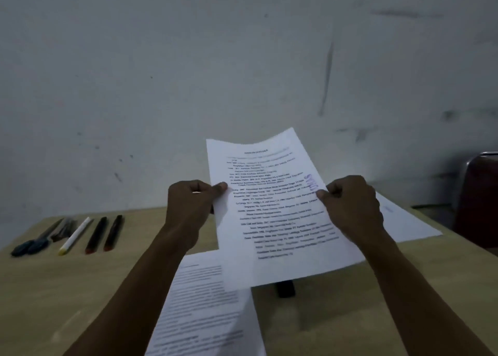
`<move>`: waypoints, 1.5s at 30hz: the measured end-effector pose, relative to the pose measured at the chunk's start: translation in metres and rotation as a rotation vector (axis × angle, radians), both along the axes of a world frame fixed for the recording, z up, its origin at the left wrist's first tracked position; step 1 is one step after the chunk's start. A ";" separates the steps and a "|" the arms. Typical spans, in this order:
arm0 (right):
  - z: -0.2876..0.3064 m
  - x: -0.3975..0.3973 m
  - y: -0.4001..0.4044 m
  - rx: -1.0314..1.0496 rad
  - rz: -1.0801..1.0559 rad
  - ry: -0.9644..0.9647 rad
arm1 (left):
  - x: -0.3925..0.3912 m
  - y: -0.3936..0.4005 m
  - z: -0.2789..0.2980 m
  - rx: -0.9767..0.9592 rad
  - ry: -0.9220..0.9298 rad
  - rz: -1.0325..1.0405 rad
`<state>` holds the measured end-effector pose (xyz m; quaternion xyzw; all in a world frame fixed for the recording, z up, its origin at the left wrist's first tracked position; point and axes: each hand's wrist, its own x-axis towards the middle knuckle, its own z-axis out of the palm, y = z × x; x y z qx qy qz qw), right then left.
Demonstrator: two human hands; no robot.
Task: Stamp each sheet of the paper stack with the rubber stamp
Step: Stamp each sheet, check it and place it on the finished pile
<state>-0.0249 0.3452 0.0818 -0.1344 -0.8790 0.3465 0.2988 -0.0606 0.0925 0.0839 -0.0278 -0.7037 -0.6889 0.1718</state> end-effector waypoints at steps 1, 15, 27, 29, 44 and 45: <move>0.003 -0.007 0.013 0.037 -0.050 -0.032 | -0.005 0.017 0.004 -0.027 0.003 -0.019; -0.047 -0.044 0.168 0.190 -0.328 -0.395 | -0.091 0.222 -0.031 -0.484 -0.189 -0.268; -0.111 -0.121 0.301 0.212 -0.364 -0.432 | -0.175 0.352 -0.101 -0.580 -0.318 -0.296; -0.118 -0.137 0.317 0.232 -0.360 -0.435 | -0.189 0.362 -0.109 -0.593 -0.294 -0.285; -0.143 -0.182 0.345 0.268 -0.372 -0.467 | -0.224 0.396 -0.127 -0.893 -0.300 -0.139; -0.143 -0.182 0.344 0.266 -0.367 -0.474 | -0.222 0.398 -0.126 -0.880 -0.312 -0.135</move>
